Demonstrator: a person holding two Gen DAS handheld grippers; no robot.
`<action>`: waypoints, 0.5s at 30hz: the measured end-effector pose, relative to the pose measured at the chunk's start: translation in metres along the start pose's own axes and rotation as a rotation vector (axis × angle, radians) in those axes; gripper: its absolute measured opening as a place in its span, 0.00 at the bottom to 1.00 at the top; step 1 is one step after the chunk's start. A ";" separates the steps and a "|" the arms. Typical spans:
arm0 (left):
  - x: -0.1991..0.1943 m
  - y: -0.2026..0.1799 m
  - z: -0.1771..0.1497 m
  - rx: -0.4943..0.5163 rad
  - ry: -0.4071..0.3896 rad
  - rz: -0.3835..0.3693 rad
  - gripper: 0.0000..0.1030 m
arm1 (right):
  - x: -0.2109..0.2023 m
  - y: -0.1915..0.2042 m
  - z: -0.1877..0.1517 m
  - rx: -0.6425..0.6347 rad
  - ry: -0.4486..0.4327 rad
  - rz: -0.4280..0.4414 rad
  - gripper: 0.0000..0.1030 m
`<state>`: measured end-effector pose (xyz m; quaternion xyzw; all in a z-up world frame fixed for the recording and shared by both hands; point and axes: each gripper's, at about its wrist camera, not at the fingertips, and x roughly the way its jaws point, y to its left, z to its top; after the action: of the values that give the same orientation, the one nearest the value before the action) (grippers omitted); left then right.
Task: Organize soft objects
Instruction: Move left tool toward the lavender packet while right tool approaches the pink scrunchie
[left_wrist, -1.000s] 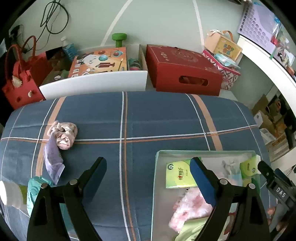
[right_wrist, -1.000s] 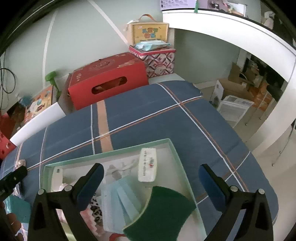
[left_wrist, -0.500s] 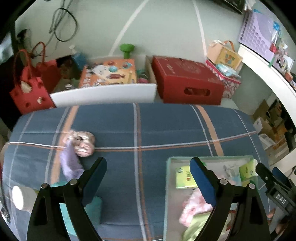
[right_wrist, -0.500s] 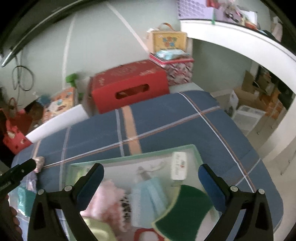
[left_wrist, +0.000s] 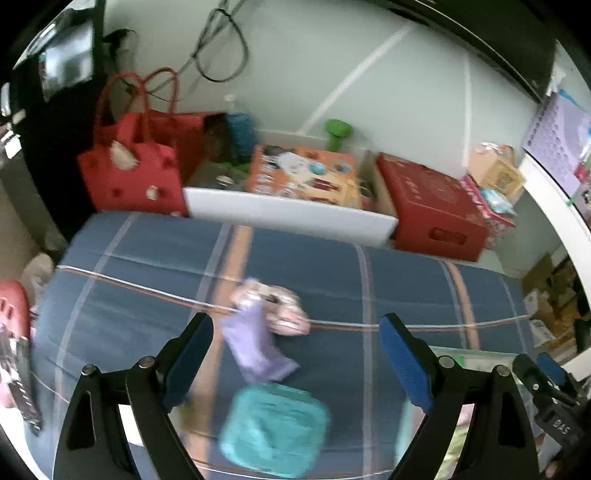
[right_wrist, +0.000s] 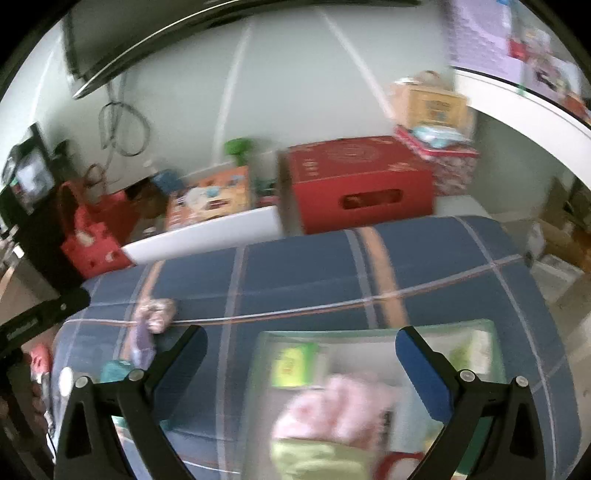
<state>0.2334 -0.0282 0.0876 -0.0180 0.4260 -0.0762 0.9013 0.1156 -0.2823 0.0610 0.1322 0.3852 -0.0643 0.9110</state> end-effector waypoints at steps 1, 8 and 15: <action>0.000 0.008 0.004 -0.003 0.000 0.002 0.89 | 0.002 0.009 0.002 -0.010 0.005 0.017 1.00; 0.016 0.053 0.031 0.006 0.020 0.030 0.89 | 0.033 0.077 0.017 -0.088 0.081 0.162 1.00; 0.058 0.075 0.041 0.000 0.174 0.101 0.89 | 0.084 0.116 0.025 -0.110 0.189 0.245 0.93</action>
<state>0.3099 0.0356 0.0619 0.0102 0.5029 -0.0321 0.8637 0.2168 -0.1796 0.0399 0.1333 0.4533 0.0811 0.8776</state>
